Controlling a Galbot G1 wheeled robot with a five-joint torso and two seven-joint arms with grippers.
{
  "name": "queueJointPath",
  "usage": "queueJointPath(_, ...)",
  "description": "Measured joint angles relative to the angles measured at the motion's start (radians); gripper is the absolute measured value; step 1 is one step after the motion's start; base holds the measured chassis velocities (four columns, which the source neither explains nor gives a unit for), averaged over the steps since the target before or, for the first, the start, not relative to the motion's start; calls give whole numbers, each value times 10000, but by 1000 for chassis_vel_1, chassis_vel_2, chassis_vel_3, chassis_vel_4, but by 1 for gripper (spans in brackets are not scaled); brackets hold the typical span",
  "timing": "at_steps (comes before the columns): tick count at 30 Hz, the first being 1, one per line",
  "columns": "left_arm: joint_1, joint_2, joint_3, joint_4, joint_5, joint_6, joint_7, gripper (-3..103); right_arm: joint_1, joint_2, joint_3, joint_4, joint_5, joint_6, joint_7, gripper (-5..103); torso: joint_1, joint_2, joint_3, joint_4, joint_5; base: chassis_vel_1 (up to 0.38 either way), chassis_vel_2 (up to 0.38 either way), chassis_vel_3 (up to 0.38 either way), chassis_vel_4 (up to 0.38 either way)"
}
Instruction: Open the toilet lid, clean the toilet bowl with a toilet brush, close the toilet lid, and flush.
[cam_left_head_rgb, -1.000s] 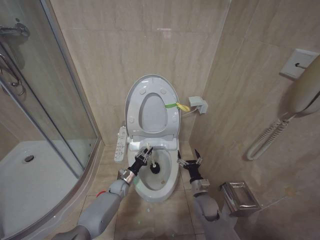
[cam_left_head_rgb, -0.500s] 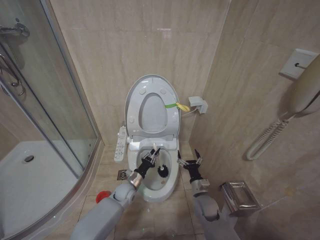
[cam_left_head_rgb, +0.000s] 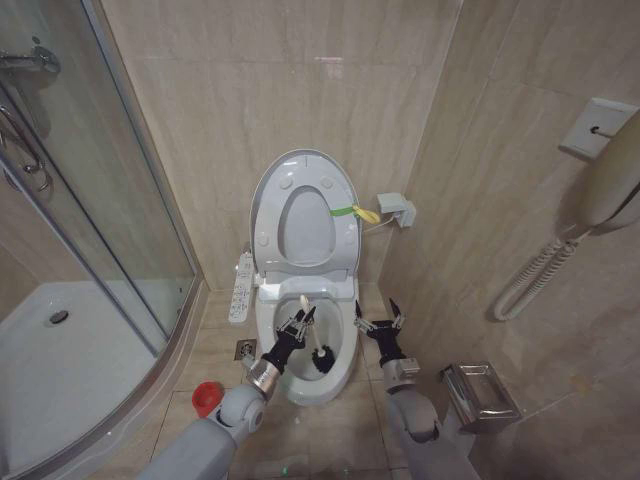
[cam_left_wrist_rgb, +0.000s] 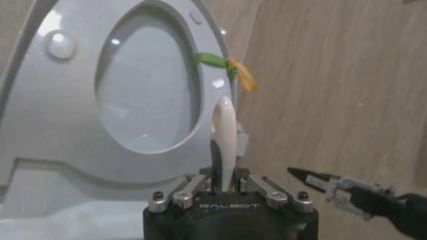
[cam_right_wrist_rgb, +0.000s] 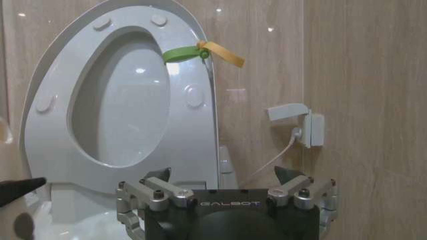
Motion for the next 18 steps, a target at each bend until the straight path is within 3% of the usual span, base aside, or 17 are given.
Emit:
queueJointPath(7,-164,-516,158,1030,-47,-297,470,19,0,0,0,0,0,0,0,100,1,0,0,2,0,0,0,0,0)
queueJointPath(18,-563,-740,52,2381,-35,-655,1107,19,0,0,0,0,0,0,0,100,0,0,0,1,-1,0,0,0,0)
